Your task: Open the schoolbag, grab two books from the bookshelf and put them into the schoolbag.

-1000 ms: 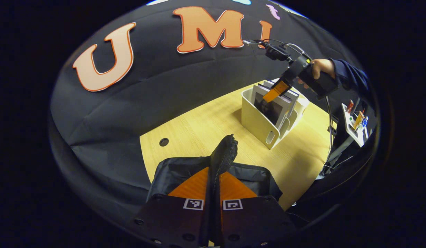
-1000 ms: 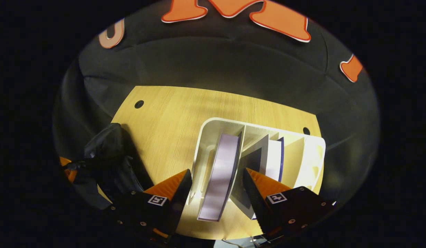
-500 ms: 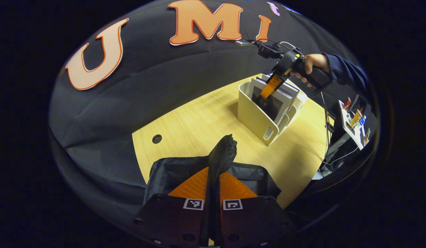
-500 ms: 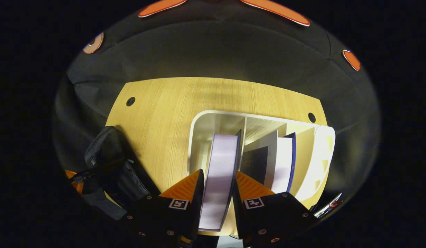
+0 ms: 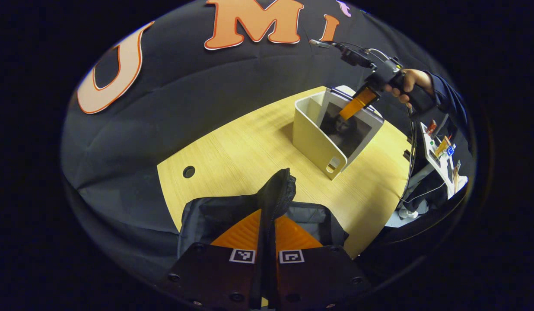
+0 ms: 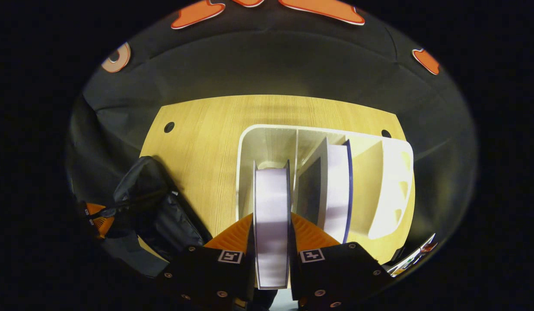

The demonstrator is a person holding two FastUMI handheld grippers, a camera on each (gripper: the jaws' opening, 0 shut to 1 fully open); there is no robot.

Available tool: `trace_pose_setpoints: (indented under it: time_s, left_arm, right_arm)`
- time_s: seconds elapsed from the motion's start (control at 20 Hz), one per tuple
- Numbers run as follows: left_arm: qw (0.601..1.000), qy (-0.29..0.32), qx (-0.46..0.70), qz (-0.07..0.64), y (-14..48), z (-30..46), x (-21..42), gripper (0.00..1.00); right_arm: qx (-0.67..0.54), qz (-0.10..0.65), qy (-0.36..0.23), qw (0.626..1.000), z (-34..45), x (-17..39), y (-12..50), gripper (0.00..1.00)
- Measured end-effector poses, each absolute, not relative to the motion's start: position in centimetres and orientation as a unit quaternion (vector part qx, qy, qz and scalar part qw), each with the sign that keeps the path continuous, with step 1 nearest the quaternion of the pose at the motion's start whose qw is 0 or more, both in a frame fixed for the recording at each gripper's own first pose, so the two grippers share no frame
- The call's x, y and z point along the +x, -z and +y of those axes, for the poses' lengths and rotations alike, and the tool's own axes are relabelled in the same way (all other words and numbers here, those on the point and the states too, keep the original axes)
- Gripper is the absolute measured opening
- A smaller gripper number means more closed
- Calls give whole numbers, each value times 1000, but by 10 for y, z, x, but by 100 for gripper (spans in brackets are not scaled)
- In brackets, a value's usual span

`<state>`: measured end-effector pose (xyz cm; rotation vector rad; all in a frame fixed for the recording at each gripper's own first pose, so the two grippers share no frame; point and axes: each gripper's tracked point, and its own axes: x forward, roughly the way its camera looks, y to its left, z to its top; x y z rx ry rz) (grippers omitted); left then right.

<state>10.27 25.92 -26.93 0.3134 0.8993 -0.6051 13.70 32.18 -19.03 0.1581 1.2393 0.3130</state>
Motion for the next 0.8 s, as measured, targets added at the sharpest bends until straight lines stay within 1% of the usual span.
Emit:
trace_pose_setpoints:
  time_s: [0.35, 0.65, 0.8]
  left_arm:
    - [844, 296, 149, 422, 274, 257, 83, 6]
    - [845, 298, 143, 421, 276, 254, 76, 6]
    - [845, 298, 135, 422, 277, 251, 72, 6]
  right_arm:
    - [127, 555, -135, 811, 289, 74, 160, 33]
    - [197, 532, -128, 813, 274, 18, 148, 31]
    - [234, 521, -115, 812, 268, -10, 150, 31]
